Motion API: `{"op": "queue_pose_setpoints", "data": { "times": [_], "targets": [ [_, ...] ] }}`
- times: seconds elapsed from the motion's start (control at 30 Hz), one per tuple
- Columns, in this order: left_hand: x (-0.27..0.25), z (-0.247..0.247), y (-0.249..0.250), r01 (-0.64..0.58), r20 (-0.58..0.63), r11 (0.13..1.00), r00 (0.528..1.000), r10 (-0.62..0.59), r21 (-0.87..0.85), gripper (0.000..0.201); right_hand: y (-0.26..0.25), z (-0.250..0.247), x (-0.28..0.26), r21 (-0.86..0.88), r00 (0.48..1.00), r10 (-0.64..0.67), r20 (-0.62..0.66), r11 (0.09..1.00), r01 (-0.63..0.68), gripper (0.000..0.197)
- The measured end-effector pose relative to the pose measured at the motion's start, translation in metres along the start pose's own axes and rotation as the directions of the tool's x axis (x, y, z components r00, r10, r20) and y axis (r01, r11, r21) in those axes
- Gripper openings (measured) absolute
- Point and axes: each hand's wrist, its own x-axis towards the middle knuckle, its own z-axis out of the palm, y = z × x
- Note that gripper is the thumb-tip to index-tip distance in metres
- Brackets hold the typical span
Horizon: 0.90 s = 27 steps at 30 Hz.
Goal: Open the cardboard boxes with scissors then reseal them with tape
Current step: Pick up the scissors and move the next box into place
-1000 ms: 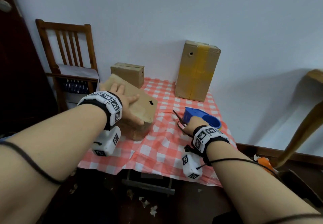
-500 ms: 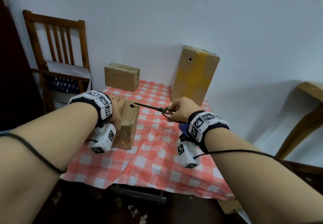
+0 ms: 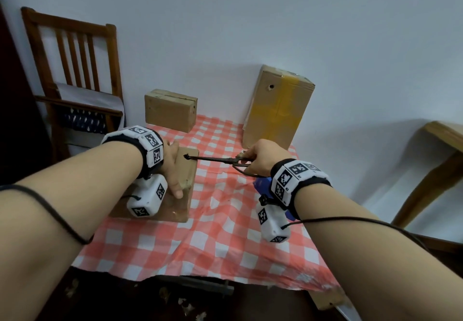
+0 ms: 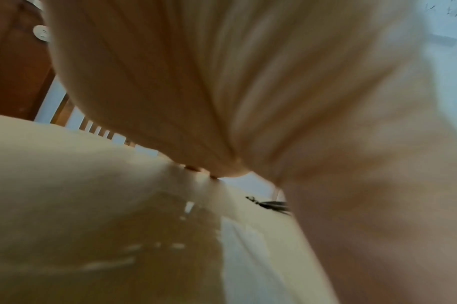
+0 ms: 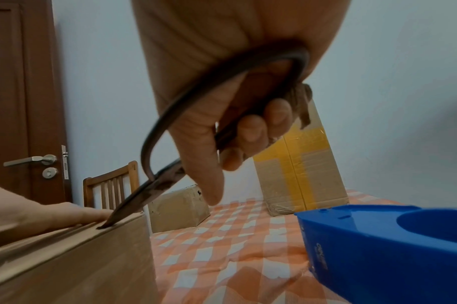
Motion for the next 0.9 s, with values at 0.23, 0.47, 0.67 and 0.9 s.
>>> {"op": "queue_pose_setpoints", "data": {
  "times": [0.23,0.47,0.67,0.9],
  "targets": [
    [-0.008,0.021,-0.005,-0.024,-0.083,0.999,0.996,0.022,-0.027,0.153,-0.013,-0.007,-0.004,-0.134,1.000,0.003,0.010,0.991,-0.002,0.034],
    [-0.020,0.029,0.006,0.022,-0.197,0.993,0.980,0.002,0.115,0.158,-0.031,-0.026,-0.020,-0.288,0.999,-0.039,-0.018,0.957,0.033,0.043],
    [-0.041,0.033,0.025,0.052,-0.390,0.976,0.920,0.035,0.211,0.160,-0.055,-0.053,-0.047,-0.554,0.973,-0.215,-0.090,0.822,0.130,0.034],
    [-0.062,0.027,0.024,0.033,-0.366,0.976,0.929,0.049,0.214,0.166,-0.103,-0.061,-0.071,-0.765,0.918,-0.388,-0.082,0.614,0.191,0.032]
  ]
}}
